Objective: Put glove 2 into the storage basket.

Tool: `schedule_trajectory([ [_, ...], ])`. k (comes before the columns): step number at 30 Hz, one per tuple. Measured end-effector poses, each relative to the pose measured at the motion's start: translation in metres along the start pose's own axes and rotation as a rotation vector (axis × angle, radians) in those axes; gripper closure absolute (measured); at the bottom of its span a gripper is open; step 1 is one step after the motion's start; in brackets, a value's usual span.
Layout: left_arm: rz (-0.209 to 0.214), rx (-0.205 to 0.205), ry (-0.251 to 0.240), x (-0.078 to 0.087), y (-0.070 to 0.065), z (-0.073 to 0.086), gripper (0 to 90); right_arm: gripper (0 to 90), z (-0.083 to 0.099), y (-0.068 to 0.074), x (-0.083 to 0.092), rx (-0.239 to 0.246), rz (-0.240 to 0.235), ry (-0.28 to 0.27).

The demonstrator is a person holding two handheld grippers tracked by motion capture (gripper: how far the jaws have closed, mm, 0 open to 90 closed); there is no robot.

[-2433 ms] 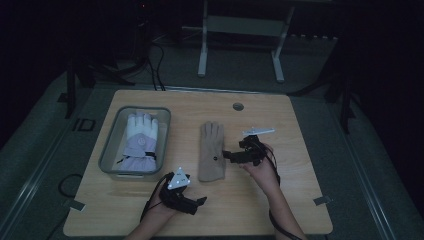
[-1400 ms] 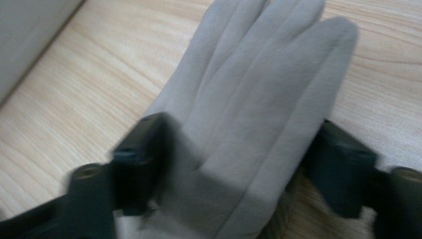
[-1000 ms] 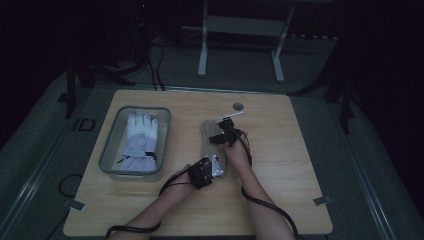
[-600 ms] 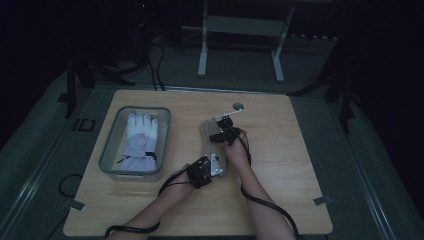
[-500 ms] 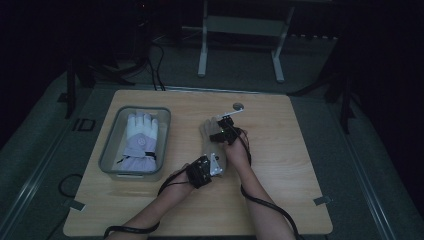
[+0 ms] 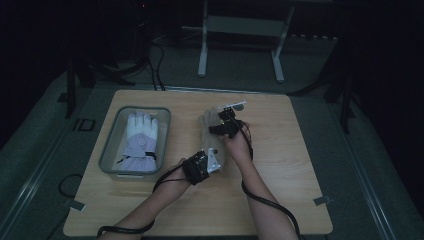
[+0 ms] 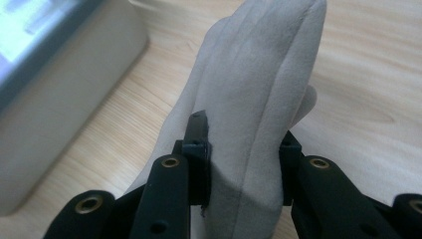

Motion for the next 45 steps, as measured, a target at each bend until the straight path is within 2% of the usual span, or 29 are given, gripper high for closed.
schedule_trajectory([
  [4, -0.015, -0.004, -0.013, 0.012, 0.006, -0.003, 81.4, 69.0, -0.011, 0.009, 0.011, 0.017, -0.006, -0.025],
  [6, -0.020, 0.007, -0.023, 0.017, 0.009, -0.003, 81.4, 69.0, -0.016, 0.014, 0.015, 0.027, -0.011, -0.033],
  [10, -0.051, -0.012, -0.017, 0.027, 0.012, -0.003, 81.4, 69.0, -0.026, 0.024, 0.022, 0.043, -0.018, -0.043],
  [19, -0.089, -0.011, -0.004, 0.051, 0.025, 0.006, 81.4, 69.0, -0.046, 0.054, 0.025, 0.076, -0.039, -0.056],
  [33, -0.143, 0.023, 0.026, 0.082, 0.045, 0.040, 81.4, 69.0, -0.068, 0.106, 0.004, 0.142, -0.072, -0.037],
  [38, -0.159, 0.039, 0.046, 0.091, 0.052, 0.057, 81.4, 68.9, -0.074, 0.125, -0.006, 0.148, -0.089, -0.036],
  [45, -0.183, 0.067, 0.064, 0.107, 0.059, 0.081, 81.3, 68.9, -0.080, 0.154, -0.024, 0.185, -0.103, -0.008],
])
Point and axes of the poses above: each handheld gripper's, and its own axes: x roughly backward along the jaws, z roughly out of its underside, y roughly to its left, the point moved 6 cm from there along -x, roughly forward along the jaws, and after that the axes turned 2 degrees about -x, right-handed, at the moved point
